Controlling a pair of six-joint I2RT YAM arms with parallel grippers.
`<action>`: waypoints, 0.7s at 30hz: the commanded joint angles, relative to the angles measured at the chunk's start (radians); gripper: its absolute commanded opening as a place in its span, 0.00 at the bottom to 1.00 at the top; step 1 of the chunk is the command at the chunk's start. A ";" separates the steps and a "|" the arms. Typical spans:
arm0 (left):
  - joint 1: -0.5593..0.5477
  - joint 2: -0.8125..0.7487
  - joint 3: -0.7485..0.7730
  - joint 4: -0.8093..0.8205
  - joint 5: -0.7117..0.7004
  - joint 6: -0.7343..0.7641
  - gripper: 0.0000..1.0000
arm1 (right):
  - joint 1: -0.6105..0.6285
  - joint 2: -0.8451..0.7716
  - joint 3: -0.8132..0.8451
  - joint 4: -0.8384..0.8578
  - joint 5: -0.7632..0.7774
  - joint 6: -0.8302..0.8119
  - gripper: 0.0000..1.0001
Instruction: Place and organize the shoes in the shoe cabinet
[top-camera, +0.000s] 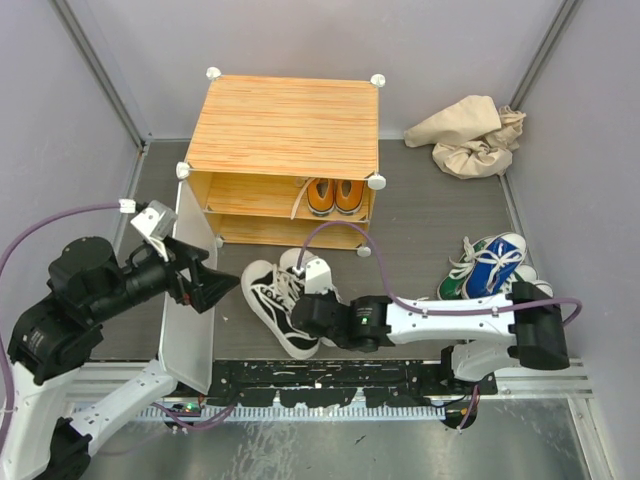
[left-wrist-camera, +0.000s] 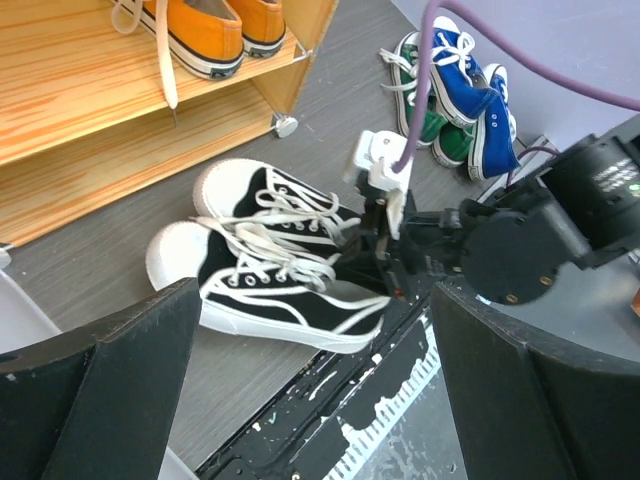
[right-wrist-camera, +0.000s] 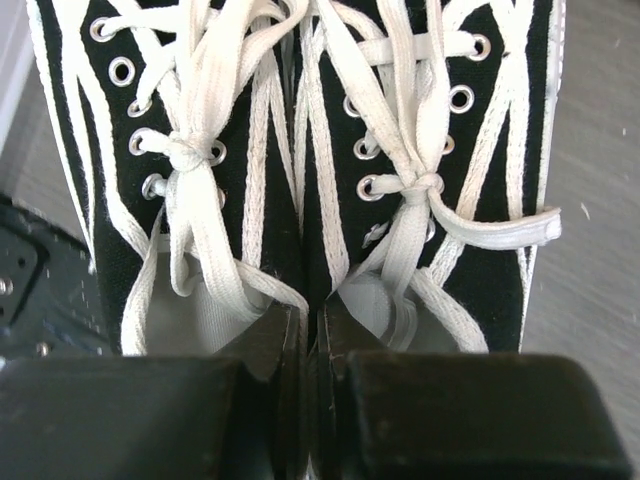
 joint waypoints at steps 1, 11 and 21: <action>-0.002 -0.034 0.078 -0.053 -0.032 0.037 0.98 | -0.061 0.049 0.083 0.254 0.114 -0.087 0.01; -0.001 -0.060 0.138 -0.110 -0.065 0.064 0.98 | -0.115 0.220 0.254 0.346 0.039 -0.161 0.01; -0.002 -0.077 0.093 -0.100 -0.048 0.054 0.98 | -0.135 0.471 0.272 0.391 0.008 0.028 0.51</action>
